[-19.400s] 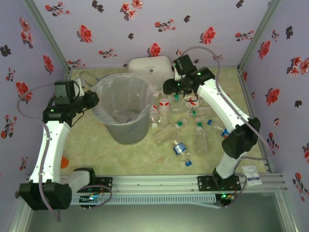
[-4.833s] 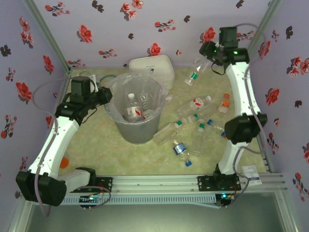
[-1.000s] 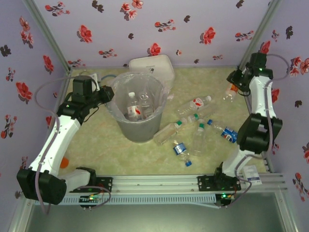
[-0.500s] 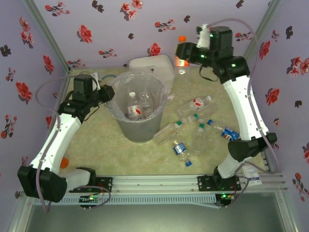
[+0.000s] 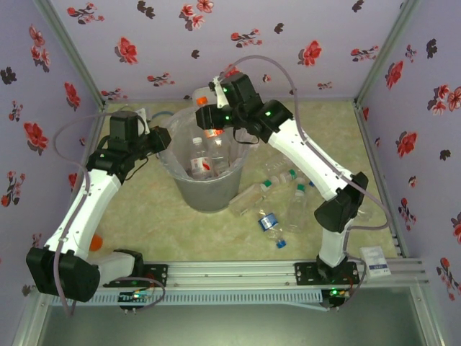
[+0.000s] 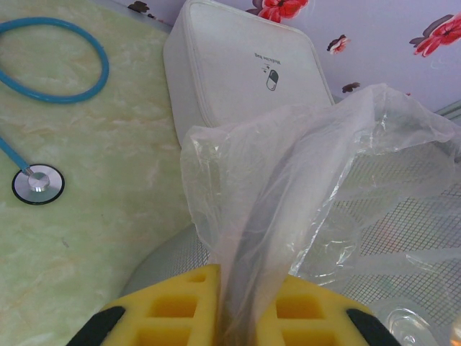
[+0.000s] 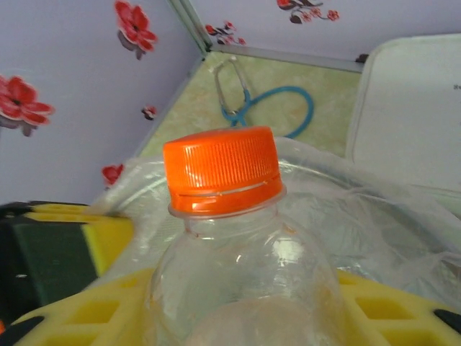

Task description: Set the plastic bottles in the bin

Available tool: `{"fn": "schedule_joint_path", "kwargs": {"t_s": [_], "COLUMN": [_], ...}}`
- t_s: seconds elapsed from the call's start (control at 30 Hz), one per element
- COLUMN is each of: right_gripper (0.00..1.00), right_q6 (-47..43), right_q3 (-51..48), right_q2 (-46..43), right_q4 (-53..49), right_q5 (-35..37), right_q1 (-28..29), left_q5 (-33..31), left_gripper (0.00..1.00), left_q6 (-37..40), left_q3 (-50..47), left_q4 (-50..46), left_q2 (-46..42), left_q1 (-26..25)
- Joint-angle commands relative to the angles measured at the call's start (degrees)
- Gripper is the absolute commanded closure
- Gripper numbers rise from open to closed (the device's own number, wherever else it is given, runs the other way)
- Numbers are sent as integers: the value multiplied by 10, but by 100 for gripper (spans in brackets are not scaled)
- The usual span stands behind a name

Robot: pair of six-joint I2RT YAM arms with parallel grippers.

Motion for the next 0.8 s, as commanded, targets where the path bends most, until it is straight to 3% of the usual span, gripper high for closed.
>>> {"fn": "schedule_joint_path", "kwargs": {"t_s": [0.0,0.17,0.33,0.47,0.63,0.77], "right_gripper": [37,21,16,17,24,32], "right_q6": [-6,-14,-34,-43,-38,-85], "right_q3": [-9,-16,4,-15,-34,24], "right_q2": [-20,-35,-55,-90,-114,-72], "right_q4": [33,32,-4,-17,-18,-68], "right_q5": [27,33,72,108,77,23], "right_q1": [-4,-4,-5,-22,-45,-12], "left_q5": [-14,-15,-17,-20,-20,-22], "left_gripper": [92,92,92,92,92,92], "left_q6": [-5,-5,-2,1,6,12], "left_q3": [-17,-17,-18,-18,-4,4], "left_q4": [0,0,-3,-5,-14,-9], "left_q2": [12,11,11,13,11,2], "left_q1": [-10,-10,-10,-9,-13,-12]}}
